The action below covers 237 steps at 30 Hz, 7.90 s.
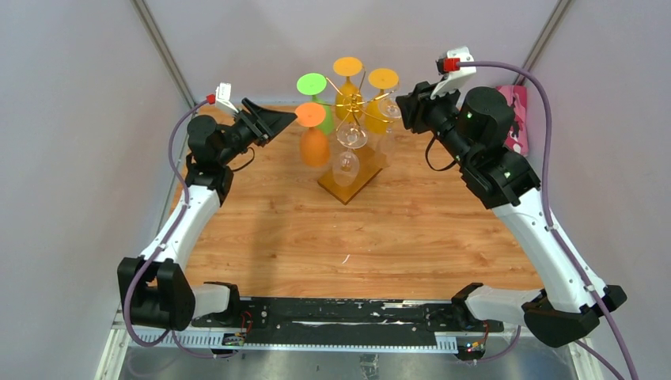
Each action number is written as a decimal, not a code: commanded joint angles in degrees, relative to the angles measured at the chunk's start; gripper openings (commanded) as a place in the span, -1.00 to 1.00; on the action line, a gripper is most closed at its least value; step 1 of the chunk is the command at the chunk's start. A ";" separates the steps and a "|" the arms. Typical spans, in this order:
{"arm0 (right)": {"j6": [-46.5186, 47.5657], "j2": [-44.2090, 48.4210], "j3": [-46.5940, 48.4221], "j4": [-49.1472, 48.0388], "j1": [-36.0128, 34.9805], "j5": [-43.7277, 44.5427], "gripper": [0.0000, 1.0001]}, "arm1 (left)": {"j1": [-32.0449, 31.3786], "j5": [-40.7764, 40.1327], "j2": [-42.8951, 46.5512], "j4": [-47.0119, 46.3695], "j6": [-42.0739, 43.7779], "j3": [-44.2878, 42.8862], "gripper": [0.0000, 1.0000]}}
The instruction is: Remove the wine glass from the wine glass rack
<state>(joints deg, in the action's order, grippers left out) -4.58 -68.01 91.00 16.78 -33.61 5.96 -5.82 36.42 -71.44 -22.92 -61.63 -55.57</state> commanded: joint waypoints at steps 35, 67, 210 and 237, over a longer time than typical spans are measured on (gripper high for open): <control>-0.39 0.72 -2.46 -3.41 0.63 1.81 -0.59 | -3.40 1.43 -1.55 -1.96 -3.11 -4.18 -0.35; -0.89 0.39 -2.71 -3.91 0.57 1.86 -0.56 | -3.49 1.56 -1.64 -1.96 -3.93 -2.96 -0.96; -82.28 -12.32 -11.77 -108.18 18.14 -81.58 -0.03 | -11.31 31.93 2.81 -67.18 -40.69 -9.92 -1.00; -81.94 -7.12 -11.68 -105.33 13.64 -76.80 -1.00 | -10.16 30.74 -9.47 -67.39 -43.39 -20.64 0.17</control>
<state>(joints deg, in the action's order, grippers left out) -90.19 -78.56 81.82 -89.12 -20.95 -70.00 -15.22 67.13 -79.31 -86.96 -104.12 -70.54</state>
